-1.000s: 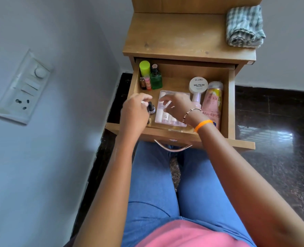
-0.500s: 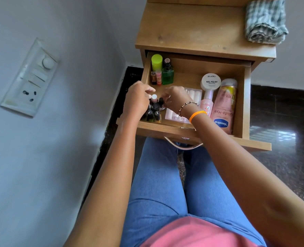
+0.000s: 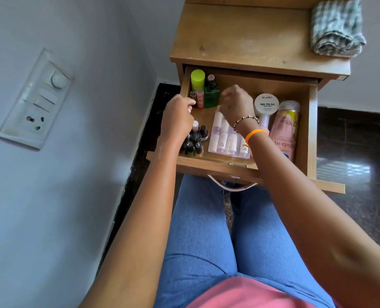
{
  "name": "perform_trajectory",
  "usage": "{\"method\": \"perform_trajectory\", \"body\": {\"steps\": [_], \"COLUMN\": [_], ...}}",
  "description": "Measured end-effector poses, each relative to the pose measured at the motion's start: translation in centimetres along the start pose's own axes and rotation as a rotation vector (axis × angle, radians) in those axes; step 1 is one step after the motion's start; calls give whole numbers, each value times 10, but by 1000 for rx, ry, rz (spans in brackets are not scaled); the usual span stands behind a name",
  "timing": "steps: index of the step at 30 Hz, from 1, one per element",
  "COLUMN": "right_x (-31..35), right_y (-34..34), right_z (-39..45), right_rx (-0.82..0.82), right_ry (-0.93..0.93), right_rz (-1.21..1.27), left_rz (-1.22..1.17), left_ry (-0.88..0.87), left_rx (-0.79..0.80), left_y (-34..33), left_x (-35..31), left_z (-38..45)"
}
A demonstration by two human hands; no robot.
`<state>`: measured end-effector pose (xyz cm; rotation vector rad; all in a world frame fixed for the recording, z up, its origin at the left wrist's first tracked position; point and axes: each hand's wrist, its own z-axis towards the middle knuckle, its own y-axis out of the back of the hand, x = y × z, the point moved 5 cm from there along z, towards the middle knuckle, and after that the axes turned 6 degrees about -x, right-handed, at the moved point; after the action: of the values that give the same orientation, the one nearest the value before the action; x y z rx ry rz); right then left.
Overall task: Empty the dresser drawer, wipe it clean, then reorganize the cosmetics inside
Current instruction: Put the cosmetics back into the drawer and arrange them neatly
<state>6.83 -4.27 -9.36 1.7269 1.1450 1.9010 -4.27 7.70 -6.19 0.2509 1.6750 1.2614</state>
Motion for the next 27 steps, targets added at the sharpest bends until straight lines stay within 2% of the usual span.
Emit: {"method": "perform_trajectory", "body": {"steps": [7, 17, 27], "right_x": [2, -3, -2], "right_y": [-17, -23, -24], "right_z": [16, 15, 18], "right_rx": [8, -46, -27], "right_ry": [-42, -33, -10], "right_rz": [43, 95, 88], "left_rz": [216, 261, 301], "left_ry": [-62, -94, -92], "left_rx": [-47, -95, -130], "left_y": [-10, -8, -7], "left_x": [-6, -6, -7], "left_z": [13, 17, 15]}}
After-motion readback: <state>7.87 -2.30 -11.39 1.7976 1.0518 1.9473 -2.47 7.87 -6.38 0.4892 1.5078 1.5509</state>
